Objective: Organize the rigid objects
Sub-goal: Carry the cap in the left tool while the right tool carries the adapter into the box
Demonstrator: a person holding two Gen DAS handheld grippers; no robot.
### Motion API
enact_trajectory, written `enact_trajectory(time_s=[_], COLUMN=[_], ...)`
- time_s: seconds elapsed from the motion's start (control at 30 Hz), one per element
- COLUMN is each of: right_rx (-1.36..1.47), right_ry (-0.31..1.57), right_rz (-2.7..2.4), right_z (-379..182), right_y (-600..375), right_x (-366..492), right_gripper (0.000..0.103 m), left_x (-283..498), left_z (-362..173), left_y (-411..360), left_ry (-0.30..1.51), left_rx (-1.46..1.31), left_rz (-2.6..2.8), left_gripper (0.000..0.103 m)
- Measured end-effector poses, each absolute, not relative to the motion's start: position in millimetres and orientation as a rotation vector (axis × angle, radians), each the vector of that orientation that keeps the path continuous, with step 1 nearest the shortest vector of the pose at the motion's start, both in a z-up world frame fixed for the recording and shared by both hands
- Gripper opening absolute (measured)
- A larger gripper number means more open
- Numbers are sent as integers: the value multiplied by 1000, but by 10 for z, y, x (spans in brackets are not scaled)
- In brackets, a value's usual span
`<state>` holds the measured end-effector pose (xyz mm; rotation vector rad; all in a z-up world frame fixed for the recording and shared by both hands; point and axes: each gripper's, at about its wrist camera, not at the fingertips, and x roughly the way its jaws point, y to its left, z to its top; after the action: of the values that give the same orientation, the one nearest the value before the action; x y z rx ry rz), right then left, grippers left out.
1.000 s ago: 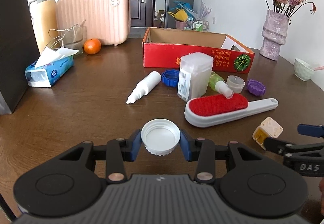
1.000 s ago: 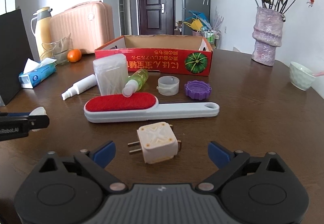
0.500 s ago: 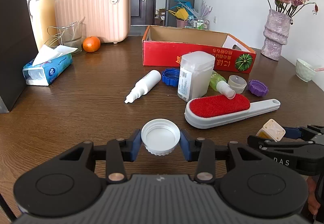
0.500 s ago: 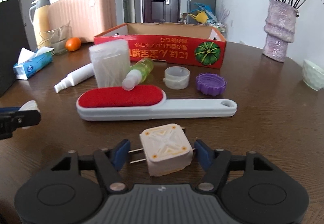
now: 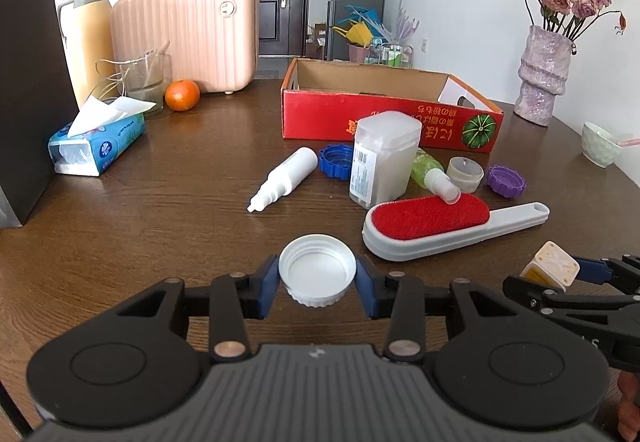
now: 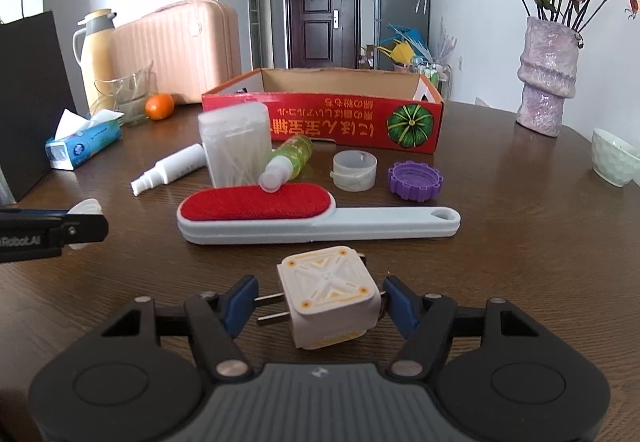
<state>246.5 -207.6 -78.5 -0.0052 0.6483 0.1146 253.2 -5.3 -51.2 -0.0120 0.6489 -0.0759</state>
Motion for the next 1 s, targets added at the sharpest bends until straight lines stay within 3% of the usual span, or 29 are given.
enact_trajectory(time_s=[1.0], right_rx=[12], right_ry=[504], right_rz=[103], right_z=[-240], right_y=[-2175], right_x=[2756], right_gripper=[68], left_x=[2824], left_z=[-32], left_y=[-257], left_ry=[532], left_rx=[16], left_rz=[-79], left_gripper=[41])
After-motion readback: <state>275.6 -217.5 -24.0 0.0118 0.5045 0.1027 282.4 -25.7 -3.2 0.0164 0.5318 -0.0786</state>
